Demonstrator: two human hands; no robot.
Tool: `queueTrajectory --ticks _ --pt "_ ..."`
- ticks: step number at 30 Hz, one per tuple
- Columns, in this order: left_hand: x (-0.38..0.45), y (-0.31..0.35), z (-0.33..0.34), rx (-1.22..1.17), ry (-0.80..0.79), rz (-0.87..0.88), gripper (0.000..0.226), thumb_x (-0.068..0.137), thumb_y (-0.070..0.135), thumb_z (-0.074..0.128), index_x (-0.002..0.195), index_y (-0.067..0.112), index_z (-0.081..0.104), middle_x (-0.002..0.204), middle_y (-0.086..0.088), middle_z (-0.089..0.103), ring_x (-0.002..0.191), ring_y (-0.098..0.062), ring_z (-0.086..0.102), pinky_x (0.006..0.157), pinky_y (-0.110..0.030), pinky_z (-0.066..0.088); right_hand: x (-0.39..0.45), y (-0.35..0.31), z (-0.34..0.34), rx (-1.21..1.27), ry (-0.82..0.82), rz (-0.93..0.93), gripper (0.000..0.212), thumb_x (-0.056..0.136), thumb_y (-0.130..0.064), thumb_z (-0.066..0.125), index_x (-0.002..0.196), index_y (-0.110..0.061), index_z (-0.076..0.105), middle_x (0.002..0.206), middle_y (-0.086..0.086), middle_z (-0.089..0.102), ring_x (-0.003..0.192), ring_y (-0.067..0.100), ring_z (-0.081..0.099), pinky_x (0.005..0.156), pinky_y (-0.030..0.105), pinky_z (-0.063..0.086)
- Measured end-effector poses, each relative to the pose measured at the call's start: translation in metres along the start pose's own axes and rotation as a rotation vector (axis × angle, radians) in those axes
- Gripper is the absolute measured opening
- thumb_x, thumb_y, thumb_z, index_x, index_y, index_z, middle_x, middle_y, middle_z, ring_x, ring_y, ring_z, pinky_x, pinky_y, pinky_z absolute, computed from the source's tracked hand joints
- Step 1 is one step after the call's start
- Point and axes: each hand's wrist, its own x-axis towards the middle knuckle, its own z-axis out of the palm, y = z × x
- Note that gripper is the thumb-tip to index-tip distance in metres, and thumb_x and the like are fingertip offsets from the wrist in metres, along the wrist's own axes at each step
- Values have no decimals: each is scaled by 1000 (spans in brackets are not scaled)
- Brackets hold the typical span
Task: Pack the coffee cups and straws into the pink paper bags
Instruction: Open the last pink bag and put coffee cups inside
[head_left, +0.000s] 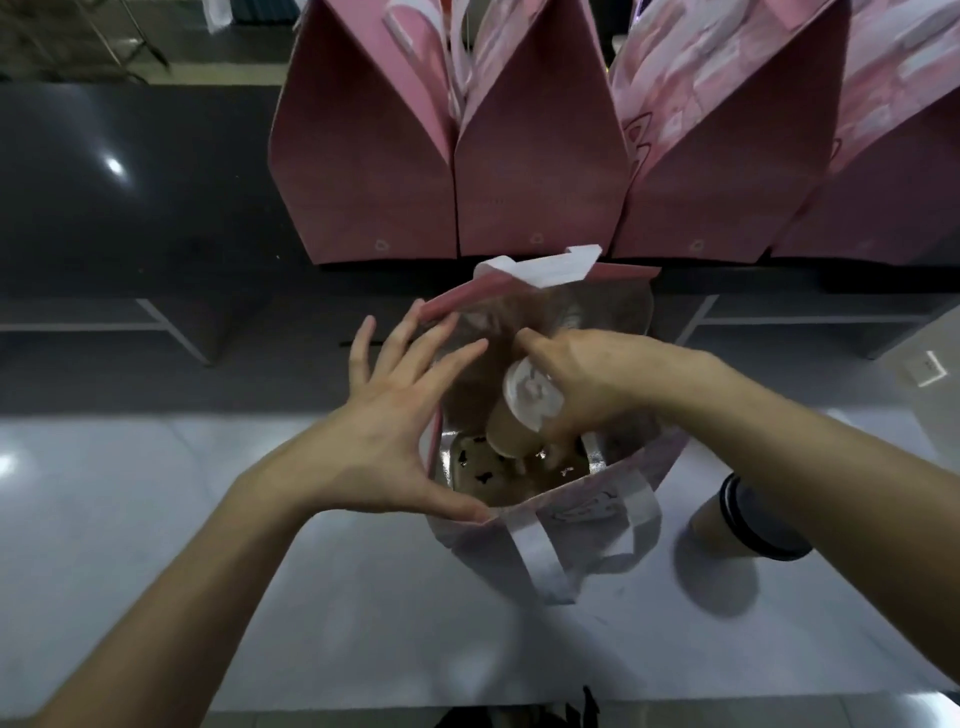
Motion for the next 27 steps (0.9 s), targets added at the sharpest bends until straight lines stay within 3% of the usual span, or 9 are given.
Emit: queueTrajectory --ticks 2,5,7,10,13,17,19,22,27 --pt "1 0 -9 1 32 -17 127 67 95 67 171 43 16 182 10 4 161 -10 -34 126 -57 -29 -4 2 -3 -57 30 21 91 75 -64 84 146 -25 41 105 -7 51 90 21 56 68 31 44" --pt "2 2 -26 24 186 -36 92 79 72 82 158 39 50 170 11 41 169 -16 -5 131 -56 -17 -29 8 -14 5 161 8 58 75 -65 78 122 -39 56 121 -6 59 86 13 58 70 30 49" --pt "2 6 -36 29 298 -35 66 82 56 85 142 33 67 152 8 59 163 -22 26 132 -53 7 -54 16 -21 179 306 15 75 72 -69 71 139 -38 56 128 -13 55 101 15 60 82 35 54" --pt "9 17 -44 -32 369 3 39 88 44 79 121 24 78 122 4 70 123 -21 62 109 -48 48 -96 30 -22 431 634 16 79 77 -62 65 150 -32 53 130 -9 57 112 17 59 89 40 53" --pt "24 32 -48 -77 376 50 30 92 41 74 110 18 79 108 3 71 98 -15 68 85 -39 62 -128 48 -16 540 980 54 74 83 -49 59 150 -17 57 131 3 60 113 18 58 91 34 47" --pt "54 47 -47 -47 326 87 22 93 39 78 108 22 79 99 10 68 90 -6 65 79 -34 61 -146 80 8 416 1198 306 71 82 -46 60 148 -18 59 129 11 58 114 20 56 90 31 44" --pt "63 50 -43 -42 299 102 24 93 40 78 111 24 79 100 12 68 91 -6 66 80 -37 61 -144 100 29 388 1137 485 73 79 -55 62 146 -27 57 127 9 57 112 29 58 88 36 46" --pt "68 50 -35 -41 296 88 24 92 39 79 112 25 79 101 12 70 92 -8 68 80 -40 61 -125 129 58 372 796 675 83 70 -68 67 144 -31 55 125 10 57 115 37 59 91 43 48" --pt "64 46 -28 -34 266 38 21 94 38 82 111 27 79 101 15 71 94 -5 68 81 -39 62 -78 149 99 350 306 647 90 73 -70 82 147 -28 53 129 12 59 116 37 64 90 42 55"
